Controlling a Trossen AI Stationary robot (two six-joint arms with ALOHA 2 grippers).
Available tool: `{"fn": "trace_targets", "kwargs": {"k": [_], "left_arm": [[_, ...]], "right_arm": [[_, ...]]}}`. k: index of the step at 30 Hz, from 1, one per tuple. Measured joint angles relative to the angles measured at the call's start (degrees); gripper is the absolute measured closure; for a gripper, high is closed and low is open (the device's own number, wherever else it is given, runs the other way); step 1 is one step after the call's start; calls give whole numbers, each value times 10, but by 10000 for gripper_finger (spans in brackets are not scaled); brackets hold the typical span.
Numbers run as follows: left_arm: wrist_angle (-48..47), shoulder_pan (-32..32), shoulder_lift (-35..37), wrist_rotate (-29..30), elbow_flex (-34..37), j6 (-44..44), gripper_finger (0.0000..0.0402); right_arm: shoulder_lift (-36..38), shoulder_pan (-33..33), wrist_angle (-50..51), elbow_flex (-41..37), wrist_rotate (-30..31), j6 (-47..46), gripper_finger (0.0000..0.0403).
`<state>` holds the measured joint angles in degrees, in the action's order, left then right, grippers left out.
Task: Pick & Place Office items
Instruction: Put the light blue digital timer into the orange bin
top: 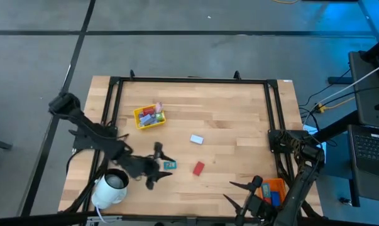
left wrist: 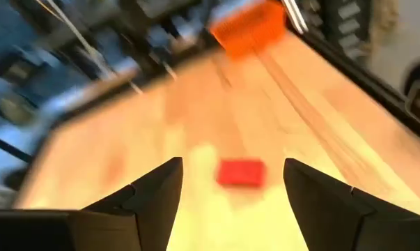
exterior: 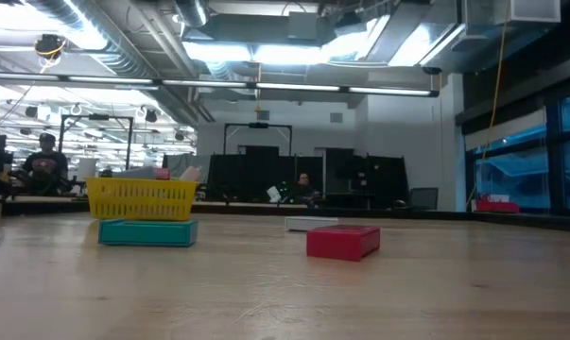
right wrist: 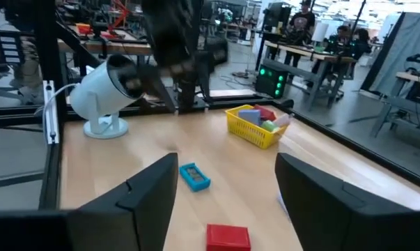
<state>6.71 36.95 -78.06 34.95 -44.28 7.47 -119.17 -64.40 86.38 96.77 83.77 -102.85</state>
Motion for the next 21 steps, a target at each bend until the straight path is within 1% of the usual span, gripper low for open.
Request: {"fn": "trace_targets", "kwargs": {"k": [2, 4, 5, 8, 10, 13, 16, 18, 21], "left_arm": [[-33, -31, -25, -40, -2, -20, 150], [-98, -66, -36, -66, -1, -34, 147], [-115, -86, -38, -87, -1, -43, 146], [-126, -142, -37, -179, -1, -68, 141], [-155, -165, -37, -215, -2, -78, 137], [-201, -181, -37, -239, -3, -91, 133], [-191, -190, -54, -287, -5, -101, 132], [-209, -187, -72, -297, -5, -103, 132], [-206, -185, -101, -302, -6, -103, 132]], "right_arm": [[0, -3, -17, 0, 3, 14, 153], [0, -8, -38, 0, 12, 30, 149], [0, -9, -49, 0, 14, 38, 148], [0, -11, -86, 0, 20, 69, 147], [0, -10, -112, 0, 23, 91, 147], [0, -11, -144, 0, 23, 119, 147], [0, -10, -169, 0, 15, 139, 147], [0, -9, -178, 0, 12, 147, 147], [0, -7, -187, 0, 11, 152, 147]]}}
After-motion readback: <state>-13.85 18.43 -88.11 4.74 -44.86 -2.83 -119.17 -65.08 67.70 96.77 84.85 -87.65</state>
